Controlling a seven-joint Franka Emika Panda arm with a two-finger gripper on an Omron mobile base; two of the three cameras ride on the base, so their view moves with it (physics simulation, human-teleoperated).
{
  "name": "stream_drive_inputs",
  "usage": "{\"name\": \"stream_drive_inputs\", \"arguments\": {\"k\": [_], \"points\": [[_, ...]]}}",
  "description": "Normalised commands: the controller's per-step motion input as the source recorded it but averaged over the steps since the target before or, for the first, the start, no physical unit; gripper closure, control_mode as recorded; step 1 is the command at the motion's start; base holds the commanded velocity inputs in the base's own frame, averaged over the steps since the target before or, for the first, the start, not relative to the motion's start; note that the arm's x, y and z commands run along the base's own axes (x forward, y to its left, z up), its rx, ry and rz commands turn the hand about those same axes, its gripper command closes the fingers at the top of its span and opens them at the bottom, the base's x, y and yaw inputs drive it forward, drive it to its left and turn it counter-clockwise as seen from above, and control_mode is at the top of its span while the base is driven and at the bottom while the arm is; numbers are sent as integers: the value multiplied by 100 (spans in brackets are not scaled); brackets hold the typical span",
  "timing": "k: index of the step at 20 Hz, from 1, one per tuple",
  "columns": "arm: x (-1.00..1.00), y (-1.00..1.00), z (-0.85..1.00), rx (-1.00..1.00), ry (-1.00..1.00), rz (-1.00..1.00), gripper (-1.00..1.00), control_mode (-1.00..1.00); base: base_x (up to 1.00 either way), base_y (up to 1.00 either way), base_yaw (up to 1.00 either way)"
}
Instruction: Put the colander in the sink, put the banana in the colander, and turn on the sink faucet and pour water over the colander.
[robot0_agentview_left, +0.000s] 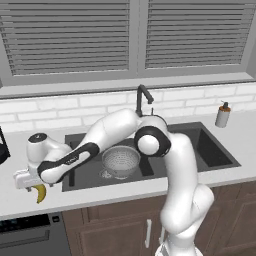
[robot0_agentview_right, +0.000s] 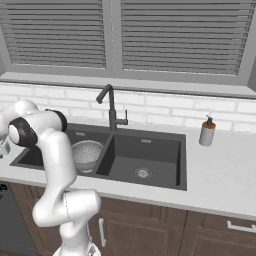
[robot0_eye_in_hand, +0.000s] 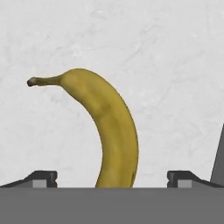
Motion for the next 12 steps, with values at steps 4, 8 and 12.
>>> {"name": "stream_drive_inputs", "arguments": {"k": [4, 8, 12], "points": [[2, 0, -18, -3, 7, 0, -100, -100, 0, 0, 0], [7, 1, -35, -7, 1, 0, -100, -100, 0, 0, 0], [5, 4, -37, -8, 0, 0, -100, -100, 0, 0, 0]]}}
